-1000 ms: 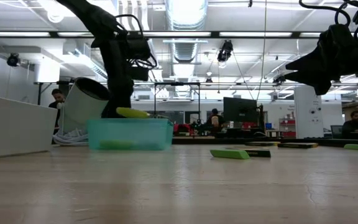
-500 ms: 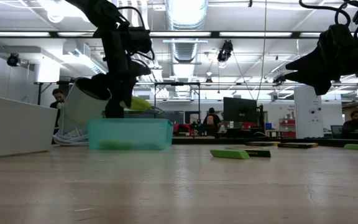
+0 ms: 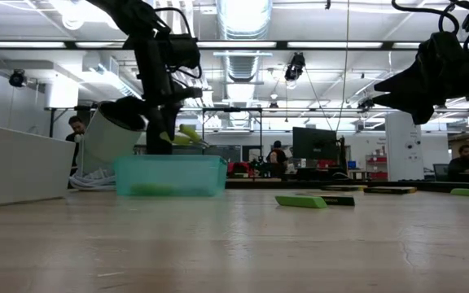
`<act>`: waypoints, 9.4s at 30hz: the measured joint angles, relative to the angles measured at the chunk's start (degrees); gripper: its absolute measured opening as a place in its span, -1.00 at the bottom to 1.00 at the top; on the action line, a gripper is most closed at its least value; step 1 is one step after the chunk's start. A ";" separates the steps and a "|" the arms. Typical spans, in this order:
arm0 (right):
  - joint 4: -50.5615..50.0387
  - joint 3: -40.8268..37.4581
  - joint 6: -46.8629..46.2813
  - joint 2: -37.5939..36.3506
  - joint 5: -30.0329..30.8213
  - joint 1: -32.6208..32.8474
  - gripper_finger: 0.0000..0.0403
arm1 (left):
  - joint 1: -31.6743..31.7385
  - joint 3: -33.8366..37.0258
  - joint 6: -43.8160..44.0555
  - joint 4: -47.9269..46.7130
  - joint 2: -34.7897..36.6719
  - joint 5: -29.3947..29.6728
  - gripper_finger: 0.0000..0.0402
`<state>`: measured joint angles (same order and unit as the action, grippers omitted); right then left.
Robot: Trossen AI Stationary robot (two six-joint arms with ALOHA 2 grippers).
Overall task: Pick & Place School Supplies
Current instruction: Put the green punch plier into the green bin, then put the green eraser into the black bin
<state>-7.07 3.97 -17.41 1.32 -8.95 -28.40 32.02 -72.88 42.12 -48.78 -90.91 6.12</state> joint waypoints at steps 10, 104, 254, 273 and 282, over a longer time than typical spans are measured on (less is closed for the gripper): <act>0.02 0.00 0.00 -0.04 0.00 0.00 -0.03 | -0.53 0.02 0.03 -1.55 -1.34 1.02 -0.74; 0.00 0.00 0.02 -0.04 0.00 -0.02 -0.03 | -13.37 0.65 40.95 8.27 -17.75 13.25 -0.65; -0.02 0.00 0.00 -0.04 0.02 -0.01 -0.03 | -36.22 15.25 -57.12 58.15 0.92 -7.27 -0.30; 0.00 0.00 0.01 -0.06 0.02 -0.02 -0.03 | -34.26 15.10 -58.70 65.98 -7.35 -16.77 -0.30; -0.02 0.00 0.00 -0.04 0.02 0.00 -0.03 | -34.29 12.16 -56.36 68.13 -13.65 -19.01 -0.30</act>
<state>-7.09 3.97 -17.41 1.28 -8.93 -28.40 -2.26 -60.72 -14.24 19.34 -104.56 -12.90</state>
